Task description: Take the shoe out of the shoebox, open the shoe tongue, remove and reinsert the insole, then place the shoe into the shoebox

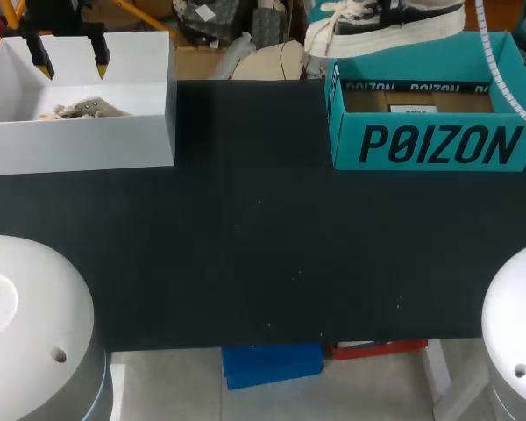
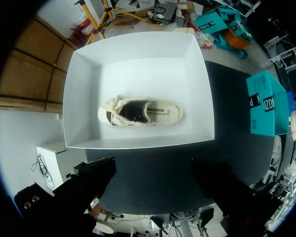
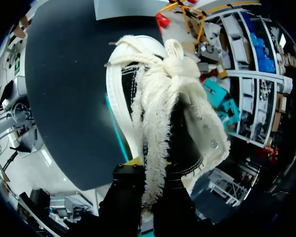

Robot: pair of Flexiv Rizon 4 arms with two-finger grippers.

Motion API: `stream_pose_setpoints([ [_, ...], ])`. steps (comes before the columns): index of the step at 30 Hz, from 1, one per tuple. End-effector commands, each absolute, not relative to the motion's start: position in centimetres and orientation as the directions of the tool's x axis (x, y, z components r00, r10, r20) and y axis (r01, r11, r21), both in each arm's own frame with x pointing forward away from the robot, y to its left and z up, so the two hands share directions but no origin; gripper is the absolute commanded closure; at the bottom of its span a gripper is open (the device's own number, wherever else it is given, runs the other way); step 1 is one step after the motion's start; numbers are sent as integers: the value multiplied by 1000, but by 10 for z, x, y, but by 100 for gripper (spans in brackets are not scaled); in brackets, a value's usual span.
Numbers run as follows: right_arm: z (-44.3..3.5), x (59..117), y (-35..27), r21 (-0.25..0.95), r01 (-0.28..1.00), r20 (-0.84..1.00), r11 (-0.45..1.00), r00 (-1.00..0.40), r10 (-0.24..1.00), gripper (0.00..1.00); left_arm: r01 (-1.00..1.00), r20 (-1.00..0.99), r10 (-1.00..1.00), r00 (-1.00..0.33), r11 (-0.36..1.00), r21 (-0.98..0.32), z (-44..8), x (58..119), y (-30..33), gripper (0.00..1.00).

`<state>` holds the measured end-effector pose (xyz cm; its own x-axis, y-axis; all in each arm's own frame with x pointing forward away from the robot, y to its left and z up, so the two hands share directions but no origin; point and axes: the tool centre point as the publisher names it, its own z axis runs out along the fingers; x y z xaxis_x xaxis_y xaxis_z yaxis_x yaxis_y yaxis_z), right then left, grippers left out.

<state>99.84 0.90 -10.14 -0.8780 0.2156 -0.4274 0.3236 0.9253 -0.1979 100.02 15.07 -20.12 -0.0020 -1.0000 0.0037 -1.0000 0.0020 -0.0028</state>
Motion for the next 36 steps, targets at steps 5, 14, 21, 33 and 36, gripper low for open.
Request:
stream_pose_setpoints([
  [5,-77,926,100,-153,314,-508,937,-838,199,100,-1000,2,-1000,-1,1,-1,-201,1000,151,0],
  [14,-138,886,164,-58,298,-477,953,-846,236,100,-1000,2,-1000,-1,1,-1,-201,1000,151,0],
  [21,-201,858,196,-27,312,-433,950,-860,271,100,-1000,2,-1000,-1,1,-1,-201,1000,151,0],
  [33,-282,821,210,25,299,-406,954,-869,283,100,-1000,2,-1000,-1,1,-1,-201,1000,151,0],
  [36,-301,814,214,42,295,-411,955,-866,285,100,-1000,2,-1000,-1,1,-1,-201,1000,151,0],
])
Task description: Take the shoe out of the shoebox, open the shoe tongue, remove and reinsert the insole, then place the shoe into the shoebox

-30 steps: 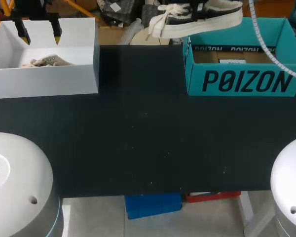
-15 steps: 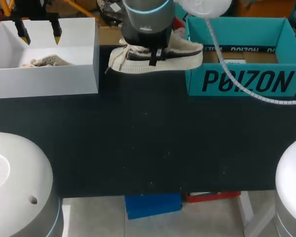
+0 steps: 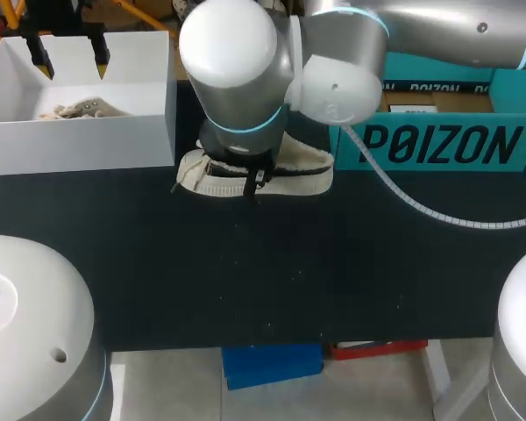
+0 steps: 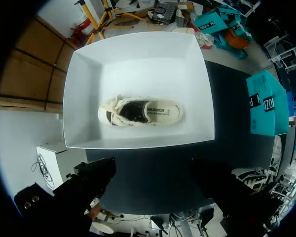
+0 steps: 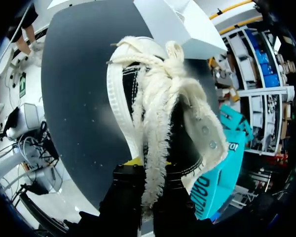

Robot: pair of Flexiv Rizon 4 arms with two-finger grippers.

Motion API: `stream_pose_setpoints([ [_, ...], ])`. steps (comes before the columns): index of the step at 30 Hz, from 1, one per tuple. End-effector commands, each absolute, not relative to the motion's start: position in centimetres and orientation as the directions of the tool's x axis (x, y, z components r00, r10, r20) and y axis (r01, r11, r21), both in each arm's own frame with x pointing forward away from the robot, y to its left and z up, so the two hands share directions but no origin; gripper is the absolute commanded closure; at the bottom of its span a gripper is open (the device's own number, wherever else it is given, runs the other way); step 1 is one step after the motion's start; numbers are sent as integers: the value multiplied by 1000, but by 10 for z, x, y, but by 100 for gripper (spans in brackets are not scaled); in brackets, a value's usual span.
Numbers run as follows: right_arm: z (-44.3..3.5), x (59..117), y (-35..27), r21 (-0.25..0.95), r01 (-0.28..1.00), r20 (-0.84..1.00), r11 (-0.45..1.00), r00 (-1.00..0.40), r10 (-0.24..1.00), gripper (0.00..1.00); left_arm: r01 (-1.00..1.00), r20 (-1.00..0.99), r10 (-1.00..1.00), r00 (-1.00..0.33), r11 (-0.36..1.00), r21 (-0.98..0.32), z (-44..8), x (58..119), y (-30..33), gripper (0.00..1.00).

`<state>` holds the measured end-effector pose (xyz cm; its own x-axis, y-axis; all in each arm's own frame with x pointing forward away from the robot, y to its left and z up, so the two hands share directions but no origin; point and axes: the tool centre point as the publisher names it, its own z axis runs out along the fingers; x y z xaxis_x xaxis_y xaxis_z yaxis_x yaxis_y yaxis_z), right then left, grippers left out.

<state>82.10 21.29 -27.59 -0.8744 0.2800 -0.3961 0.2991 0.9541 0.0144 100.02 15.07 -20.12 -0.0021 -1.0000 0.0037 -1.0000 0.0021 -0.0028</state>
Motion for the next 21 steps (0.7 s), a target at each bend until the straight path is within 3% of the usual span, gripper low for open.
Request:
stream_pose_setpoints([
  [1,-308,812,215,43,292,-412,955,-866,283,100,-1000,2,-1000,-1,1,-1,-201,1000,151,0],
  [21,-396,814,232,10,244,-388,970,-893,228,100,-1000,2,-1000,-1,1,-1,-201,1000,151,0],
])
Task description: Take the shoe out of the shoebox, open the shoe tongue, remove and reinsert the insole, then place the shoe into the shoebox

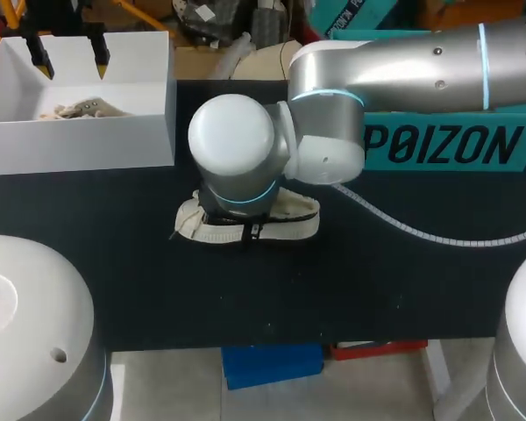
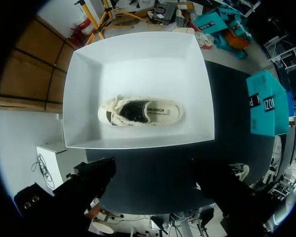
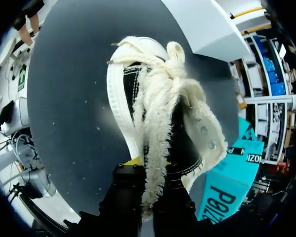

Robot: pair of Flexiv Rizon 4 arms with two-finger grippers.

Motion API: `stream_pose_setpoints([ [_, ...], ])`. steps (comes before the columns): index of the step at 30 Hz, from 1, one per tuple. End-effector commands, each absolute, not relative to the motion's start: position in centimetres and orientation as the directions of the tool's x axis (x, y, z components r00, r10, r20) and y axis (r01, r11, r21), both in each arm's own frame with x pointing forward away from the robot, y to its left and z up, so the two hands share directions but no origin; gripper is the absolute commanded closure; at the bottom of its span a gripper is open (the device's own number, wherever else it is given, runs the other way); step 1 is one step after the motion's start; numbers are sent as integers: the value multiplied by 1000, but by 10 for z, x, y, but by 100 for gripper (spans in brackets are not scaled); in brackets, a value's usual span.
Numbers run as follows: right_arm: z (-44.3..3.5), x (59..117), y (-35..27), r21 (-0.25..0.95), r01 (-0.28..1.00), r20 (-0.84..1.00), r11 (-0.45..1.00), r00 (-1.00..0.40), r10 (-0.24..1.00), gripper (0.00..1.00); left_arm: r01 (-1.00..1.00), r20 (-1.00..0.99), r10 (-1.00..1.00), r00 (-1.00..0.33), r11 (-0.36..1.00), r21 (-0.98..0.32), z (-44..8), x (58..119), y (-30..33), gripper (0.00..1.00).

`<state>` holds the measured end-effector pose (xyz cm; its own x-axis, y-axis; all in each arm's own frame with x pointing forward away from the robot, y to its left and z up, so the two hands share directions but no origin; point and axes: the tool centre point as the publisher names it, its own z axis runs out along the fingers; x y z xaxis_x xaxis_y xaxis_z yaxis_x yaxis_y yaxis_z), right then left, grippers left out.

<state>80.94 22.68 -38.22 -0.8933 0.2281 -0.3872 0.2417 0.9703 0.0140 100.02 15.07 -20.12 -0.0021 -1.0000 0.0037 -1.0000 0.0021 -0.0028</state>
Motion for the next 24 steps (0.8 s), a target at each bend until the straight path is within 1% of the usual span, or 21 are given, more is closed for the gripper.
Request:
stream_pose_setpoints([
  [1,-400,814,232,10,239,-387,971,-895,224,100,-1000,2,-1000,-1,1,-1,-201,1000,151,0],
  [11,-408,811,225,5,242,-345,970,-910,229,100,-1000,2,-1000,-1,1,-1,-201,1000,151,0],
  [12,-407,809,224,-3,245,-343,969,-911,229,60,-1000,2,-1000,-1,1,-1,-201,1000,151,0],
  [13,-404,808,223,-3,246,-341,969,-911,230,2,-1000,2,-1000,-1,1,-1,-201,1000,151,0],
  [14,-401,807,221,-8,251,-338,968,-912,233,0,-1000,2,-1000,-1,1,-1,-201,1000,151,0],
  [18,-382,803,214,-16,269,-324,963,-913,250,0,-1000,2,-1000,-1,1,-1,-201,1000,151,0],
  [22,-353,800,206,-7,254,-296,967,-924,240,0,-1000,2,-1000,-1,1,-1,-201,1000,151,0],
  [24,-339,799,203,-9,218,-286,976,-936,207,0,-1000,2,-1000,-1,1,-1,-201,1000,151,0],
])
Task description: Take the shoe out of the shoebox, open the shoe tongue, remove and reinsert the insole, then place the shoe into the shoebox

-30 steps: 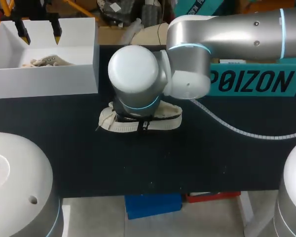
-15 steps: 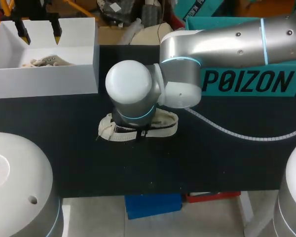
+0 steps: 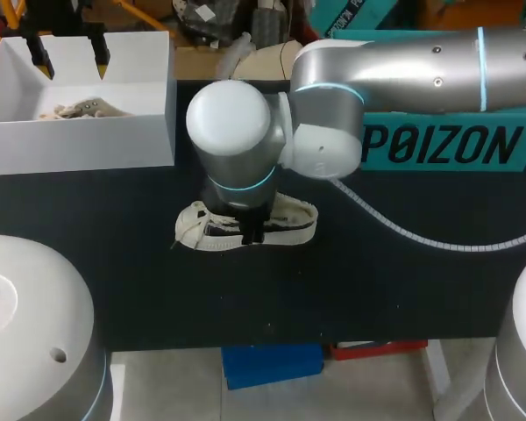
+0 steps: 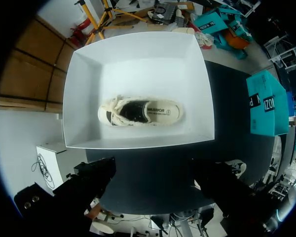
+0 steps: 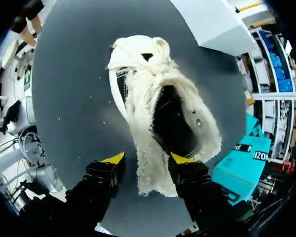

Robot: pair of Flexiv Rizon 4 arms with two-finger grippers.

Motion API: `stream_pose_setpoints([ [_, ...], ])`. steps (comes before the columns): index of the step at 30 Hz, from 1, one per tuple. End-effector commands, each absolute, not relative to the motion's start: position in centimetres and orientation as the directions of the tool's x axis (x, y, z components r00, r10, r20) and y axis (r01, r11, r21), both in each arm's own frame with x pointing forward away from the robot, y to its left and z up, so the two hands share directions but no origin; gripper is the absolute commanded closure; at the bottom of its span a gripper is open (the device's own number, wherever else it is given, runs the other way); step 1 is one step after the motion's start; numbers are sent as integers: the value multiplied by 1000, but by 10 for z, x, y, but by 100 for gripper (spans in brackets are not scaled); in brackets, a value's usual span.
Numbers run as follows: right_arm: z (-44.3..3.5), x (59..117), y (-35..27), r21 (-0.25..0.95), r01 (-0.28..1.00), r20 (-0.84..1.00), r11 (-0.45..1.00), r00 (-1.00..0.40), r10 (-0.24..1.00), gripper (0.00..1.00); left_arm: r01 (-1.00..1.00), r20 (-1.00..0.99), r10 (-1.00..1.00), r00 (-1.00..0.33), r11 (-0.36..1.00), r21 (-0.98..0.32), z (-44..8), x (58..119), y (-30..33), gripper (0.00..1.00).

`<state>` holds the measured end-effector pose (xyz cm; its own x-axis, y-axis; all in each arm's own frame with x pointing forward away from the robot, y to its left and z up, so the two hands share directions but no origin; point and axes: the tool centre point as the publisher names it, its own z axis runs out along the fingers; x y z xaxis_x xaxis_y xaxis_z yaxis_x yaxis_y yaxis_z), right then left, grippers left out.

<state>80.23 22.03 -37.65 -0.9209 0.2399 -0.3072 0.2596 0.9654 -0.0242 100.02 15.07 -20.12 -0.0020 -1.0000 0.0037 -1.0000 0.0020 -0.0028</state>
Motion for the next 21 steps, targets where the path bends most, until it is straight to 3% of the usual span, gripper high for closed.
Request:
stream_pose_setpoints([
  [1,-331,799,201,7,196,-276,981,-942,190,0,-1000,2,-1000,-1,1,-1,-201,1000,151,0],
  [5,-304,801,188,41,120,-253,992,-959,127,0,-1000,2,-1000,-1,1,-1,-201,1000,151,0],
  [13,-271,818,161,230,-124,-198,965,-977,-79,0,-1000,2,-1000,-1,1,-1,-201,1000,151,0],
  [18,-263,826,147,393,-218,-190,893,-970,-153,0,-1000,2,-1000,-1,1,-1,-201,1000,151,0],
  [21,-262,826,143,414,-238,-199,879,-966,-168,0,-1000,2,-1000,-1,1,-1,-201,1000,151,0],
])
